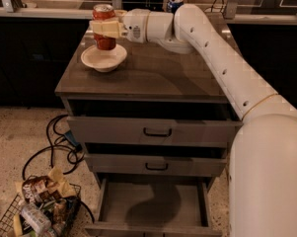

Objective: Place coke can into paper bowl

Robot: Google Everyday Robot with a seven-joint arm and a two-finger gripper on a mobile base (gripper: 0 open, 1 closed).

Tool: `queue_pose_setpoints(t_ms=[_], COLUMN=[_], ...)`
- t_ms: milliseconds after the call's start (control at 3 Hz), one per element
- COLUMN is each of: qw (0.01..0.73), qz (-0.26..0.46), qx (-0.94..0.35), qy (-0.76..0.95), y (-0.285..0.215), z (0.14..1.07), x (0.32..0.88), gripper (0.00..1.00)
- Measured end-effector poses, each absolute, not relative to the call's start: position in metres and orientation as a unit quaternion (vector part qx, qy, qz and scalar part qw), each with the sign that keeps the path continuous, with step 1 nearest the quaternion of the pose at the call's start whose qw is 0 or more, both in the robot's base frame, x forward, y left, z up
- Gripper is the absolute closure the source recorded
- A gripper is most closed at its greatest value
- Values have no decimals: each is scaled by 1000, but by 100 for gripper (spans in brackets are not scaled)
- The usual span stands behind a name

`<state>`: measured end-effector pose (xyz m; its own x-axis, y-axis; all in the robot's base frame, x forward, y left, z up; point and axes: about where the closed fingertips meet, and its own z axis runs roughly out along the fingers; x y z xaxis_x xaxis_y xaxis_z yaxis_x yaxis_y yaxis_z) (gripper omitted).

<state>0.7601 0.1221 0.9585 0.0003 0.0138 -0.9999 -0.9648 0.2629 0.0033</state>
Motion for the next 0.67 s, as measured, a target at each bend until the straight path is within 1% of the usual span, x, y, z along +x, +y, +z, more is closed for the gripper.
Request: queue_pose_setpoints(t_ms=[333, 667], qw=[573, 584], qz=[414, 399], qx=[-435, -437], qy=[558, 555], y=[136, 131], z=[939, 926], x=[762, 769], gripper=[100, 100])
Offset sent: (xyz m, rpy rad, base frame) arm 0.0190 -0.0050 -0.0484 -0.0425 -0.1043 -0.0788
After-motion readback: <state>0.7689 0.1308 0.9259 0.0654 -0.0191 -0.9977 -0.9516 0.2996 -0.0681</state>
